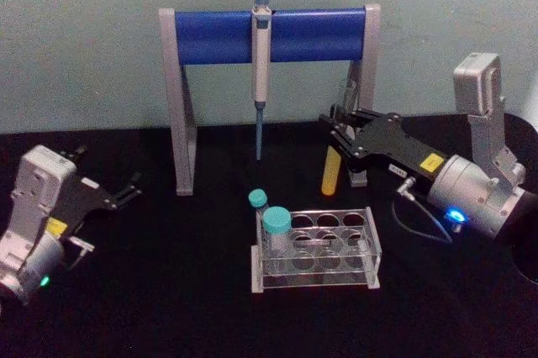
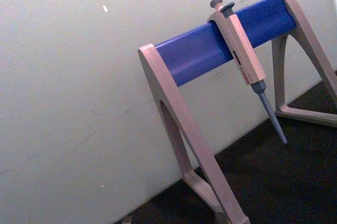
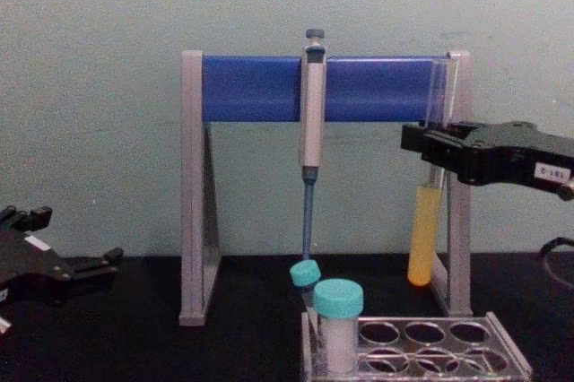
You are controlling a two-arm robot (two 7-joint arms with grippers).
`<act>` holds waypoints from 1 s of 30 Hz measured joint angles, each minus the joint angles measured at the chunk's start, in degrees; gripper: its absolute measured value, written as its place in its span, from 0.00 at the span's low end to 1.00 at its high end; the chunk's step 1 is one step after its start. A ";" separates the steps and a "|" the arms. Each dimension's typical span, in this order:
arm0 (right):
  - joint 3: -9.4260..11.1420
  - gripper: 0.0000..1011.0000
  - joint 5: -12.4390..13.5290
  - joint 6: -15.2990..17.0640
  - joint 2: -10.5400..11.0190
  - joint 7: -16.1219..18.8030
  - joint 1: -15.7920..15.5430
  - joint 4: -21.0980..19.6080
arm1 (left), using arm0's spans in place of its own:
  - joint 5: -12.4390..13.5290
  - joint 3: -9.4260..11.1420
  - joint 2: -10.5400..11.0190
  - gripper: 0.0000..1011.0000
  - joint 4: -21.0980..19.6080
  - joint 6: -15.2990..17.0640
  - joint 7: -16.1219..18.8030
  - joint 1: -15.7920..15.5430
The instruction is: Pick up the test tube from the test tube rack, shake it, then place it back into the test tube rack.
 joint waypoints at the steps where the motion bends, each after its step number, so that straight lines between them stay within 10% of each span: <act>1: 0.09 0.23 -0.03 0.02 0.08 -0.09 -0.12 -0.15 | 0.00 0.00 0.00 1.00 0.00 0.00 0.00 0.00; 17: 3.50 0.23 -0.38 2.11 3.73 -3.53 -7.79 -8.69 | 0.00 0.00 0.00 1.00 0.00 0.00 0.00 0.00; 30: 0.85 0.23 0.71 1.82 2.32 0.29 -6.52 -7.99 | 0.00 0.00 0.00 1.00 0.00 0.00 0.00 0.00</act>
